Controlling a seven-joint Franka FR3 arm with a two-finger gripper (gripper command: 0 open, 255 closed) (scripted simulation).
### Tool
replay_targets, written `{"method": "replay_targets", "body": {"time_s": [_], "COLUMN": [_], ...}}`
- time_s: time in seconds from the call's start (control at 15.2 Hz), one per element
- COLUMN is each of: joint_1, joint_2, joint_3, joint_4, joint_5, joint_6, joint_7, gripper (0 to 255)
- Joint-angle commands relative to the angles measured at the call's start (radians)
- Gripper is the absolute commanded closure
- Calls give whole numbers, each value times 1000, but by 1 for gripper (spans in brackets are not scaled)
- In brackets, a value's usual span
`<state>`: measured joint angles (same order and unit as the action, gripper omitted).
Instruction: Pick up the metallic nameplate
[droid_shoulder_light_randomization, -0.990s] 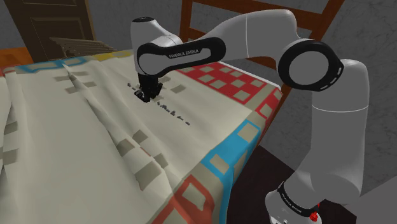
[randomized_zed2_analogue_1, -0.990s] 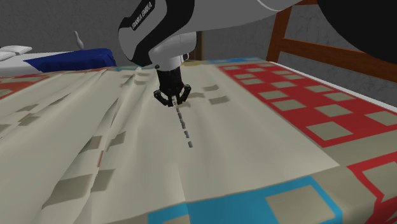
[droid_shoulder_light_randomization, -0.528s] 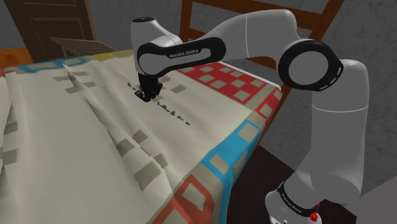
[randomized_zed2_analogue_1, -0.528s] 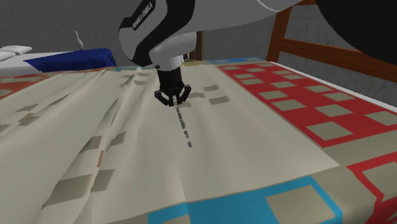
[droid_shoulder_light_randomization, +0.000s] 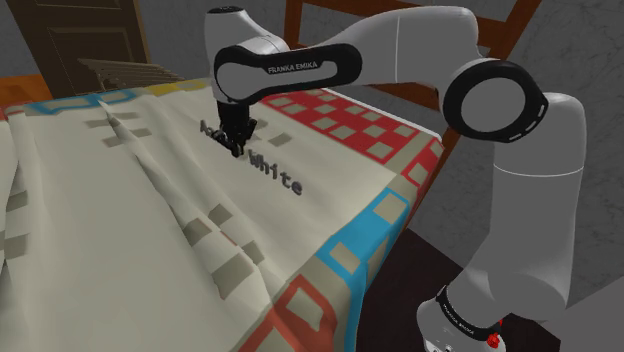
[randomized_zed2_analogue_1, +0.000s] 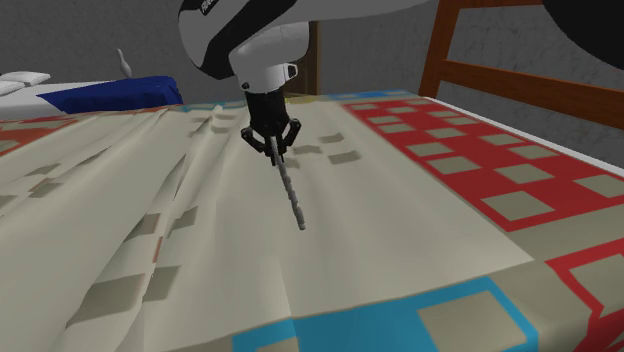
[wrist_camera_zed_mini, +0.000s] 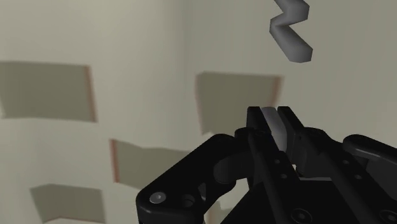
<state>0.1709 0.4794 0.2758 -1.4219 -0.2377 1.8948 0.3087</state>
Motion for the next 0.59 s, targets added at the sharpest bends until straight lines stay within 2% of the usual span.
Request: {"method": "replay_targets", "body": {"time_s": [0.0, 0.53], "joint_1": [2, 7], "joint_2": [0, -6], "joint_3": [1, 3], "joint_4": [26, 100], "joint_5": [2, 7], "joint_6": [-26, -105], "joint_7": [-4, -15], "gripper": [255, 255]}}
